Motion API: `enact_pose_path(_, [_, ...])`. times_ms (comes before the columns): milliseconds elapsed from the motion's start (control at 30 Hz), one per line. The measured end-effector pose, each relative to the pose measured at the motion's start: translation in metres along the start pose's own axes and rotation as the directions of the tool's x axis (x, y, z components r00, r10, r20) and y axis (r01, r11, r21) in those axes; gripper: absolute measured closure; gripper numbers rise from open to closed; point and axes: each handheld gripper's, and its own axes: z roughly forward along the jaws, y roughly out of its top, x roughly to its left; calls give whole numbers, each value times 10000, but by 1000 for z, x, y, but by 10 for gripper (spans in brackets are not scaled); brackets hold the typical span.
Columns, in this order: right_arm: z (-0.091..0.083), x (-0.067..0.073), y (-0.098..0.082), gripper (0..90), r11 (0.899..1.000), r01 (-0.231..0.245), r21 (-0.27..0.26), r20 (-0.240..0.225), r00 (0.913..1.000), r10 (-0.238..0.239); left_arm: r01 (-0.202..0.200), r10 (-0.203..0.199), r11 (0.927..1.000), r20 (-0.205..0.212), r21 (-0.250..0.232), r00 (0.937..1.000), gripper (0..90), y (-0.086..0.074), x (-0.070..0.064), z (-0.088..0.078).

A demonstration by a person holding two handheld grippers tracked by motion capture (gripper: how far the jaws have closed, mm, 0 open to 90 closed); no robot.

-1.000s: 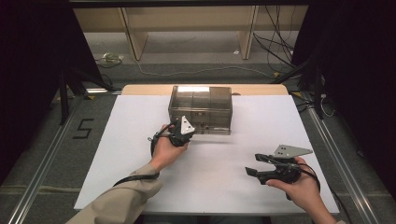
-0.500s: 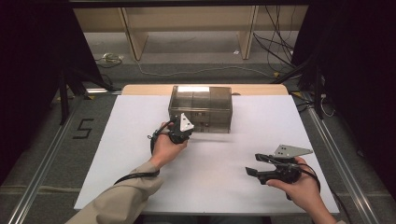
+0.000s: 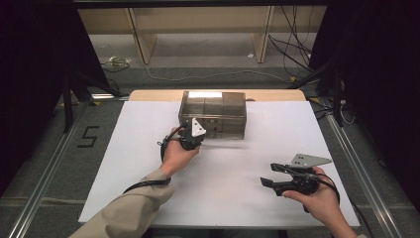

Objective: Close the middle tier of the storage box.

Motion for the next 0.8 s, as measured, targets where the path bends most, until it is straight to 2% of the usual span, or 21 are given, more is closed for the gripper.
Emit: enact_pose_path(800, [0,0,0,313,10000,-36,9,-2,10000,36,153,-152,9999,-152,71,9998,896,4,7,10])
